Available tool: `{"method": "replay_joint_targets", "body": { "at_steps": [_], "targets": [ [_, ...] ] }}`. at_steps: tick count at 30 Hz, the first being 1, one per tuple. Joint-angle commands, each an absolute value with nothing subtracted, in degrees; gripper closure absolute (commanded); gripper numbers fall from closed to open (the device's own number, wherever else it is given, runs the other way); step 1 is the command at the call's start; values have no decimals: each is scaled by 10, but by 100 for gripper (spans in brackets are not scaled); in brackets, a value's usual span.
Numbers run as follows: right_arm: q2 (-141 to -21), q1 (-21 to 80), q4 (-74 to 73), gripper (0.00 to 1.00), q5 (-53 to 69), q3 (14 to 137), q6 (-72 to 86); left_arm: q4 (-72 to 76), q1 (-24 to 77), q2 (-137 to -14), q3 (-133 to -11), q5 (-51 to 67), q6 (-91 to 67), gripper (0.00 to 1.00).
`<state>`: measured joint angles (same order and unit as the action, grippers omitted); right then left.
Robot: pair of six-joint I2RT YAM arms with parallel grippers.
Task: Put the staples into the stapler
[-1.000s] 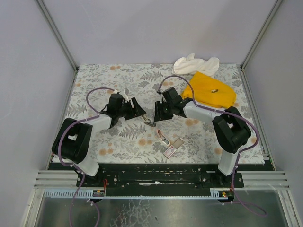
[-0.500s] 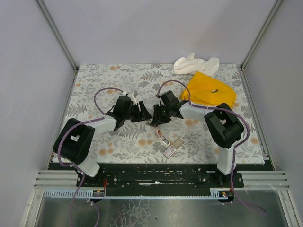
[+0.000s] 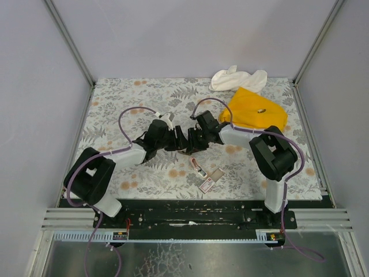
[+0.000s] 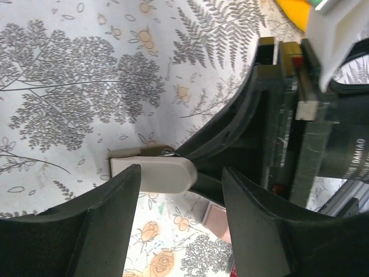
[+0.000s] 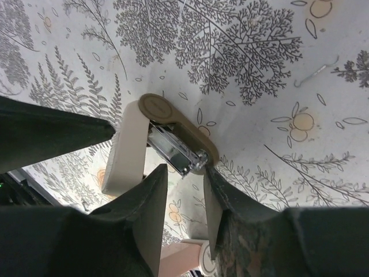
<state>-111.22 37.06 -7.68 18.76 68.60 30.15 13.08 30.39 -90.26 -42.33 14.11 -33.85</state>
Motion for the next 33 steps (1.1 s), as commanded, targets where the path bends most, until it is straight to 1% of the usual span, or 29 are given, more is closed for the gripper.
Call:
{"method": "replay_joint_targets", "body": {
  "at_steps": [1, 9, 14, 19, 26, 33],
  "targets": [
    [-1076, 375, -107, 59, 151, 699, 259, 111, 324, -871, -436, 130, -308, 41],
    [-986, 336, -149, 46, 118, 657, 229, 100, 294, -872, -454, 97, -246, 34],
    [-943, 315, -148, 40, 121, 622, 228, 109, 294, -898, -450, 107, -168, 26],
    [-913, 303, -135, 37, 140, 589, 234, 154, 294, -917, -433, 134, -122, 20],
    [-880, 297, -137, 35, 145, 561, 235, 163, 295, -946, -442, 171, -86, 20],
    [-855, 293, -140, 34, 146, 557, 237, 166, 294, -956, -436, 188, -69, 16]
  ]
}}
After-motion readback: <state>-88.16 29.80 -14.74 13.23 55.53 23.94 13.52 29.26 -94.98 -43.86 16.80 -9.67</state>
